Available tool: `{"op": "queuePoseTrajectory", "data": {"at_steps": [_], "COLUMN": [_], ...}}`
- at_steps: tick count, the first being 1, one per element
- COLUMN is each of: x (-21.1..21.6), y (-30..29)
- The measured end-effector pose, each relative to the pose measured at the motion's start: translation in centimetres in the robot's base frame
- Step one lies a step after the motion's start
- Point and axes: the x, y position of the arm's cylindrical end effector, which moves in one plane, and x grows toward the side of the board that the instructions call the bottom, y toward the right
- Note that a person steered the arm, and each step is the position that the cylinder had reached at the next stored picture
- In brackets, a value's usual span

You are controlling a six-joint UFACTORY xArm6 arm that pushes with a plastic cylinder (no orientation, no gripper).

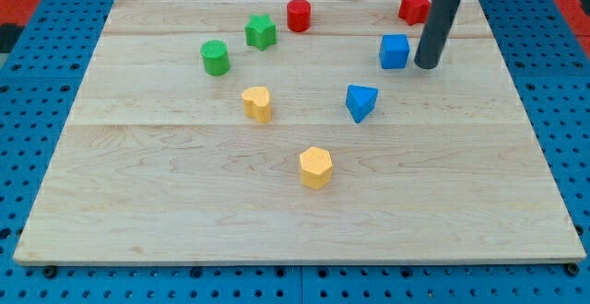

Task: Slide the blue cube up a bit

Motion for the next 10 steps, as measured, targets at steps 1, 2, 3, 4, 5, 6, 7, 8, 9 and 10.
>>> {"op": "queuePoseTrajectory", "data": {"at_steps": [1,2,3,4,5,6,7,8,9,10], "x": [-0.7,-1.3,0.5,3.2,3.3,1.9,0.2,-1.7,-3.2,-3.5], "y": [-1.5,-2.0,-2.2,-2.9,-5.0,-6.2,-6.4,-6.4,-6.4,-6.4]}}
